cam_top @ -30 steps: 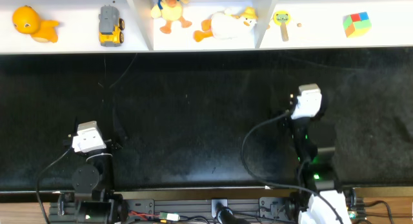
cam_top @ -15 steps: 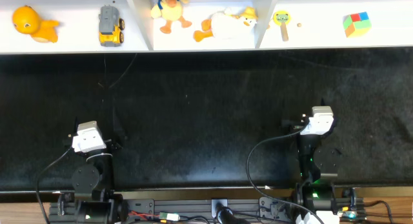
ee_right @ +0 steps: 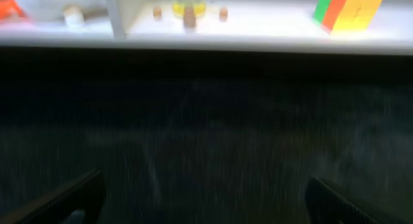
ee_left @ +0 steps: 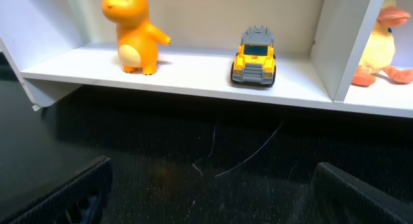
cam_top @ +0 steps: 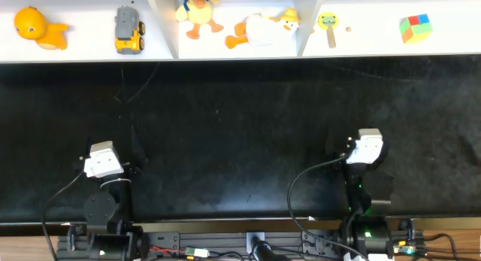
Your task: Store Toys
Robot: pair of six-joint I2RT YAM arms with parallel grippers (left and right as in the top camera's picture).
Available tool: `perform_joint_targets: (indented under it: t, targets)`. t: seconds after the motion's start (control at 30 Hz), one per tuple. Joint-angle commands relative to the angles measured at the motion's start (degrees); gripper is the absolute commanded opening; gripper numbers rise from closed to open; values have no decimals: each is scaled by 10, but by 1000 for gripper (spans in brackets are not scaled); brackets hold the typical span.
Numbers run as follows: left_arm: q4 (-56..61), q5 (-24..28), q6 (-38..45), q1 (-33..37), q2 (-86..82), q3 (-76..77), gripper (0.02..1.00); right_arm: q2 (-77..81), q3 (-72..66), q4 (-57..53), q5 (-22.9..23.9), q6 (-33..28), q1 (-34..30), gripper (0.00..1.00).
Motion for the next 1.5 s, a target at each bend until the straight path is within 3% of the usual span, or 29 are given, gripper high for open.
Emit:
perform_joint_targets:
  t: [0.03, 0.87, 1.5]
  targets:
    - [0, -3, 13, 4, -6, -2, 998, -25, -7, 0, 6, 2, -2, 996]
    - [0, -3, 13, 4, -6, -2, 998, -168, -7, 7, 4, 2, -2, 996]
    - [0, -3, 13, 4, -6, -2, 998, -169, -7, -1, 4, 2, 9, 993]
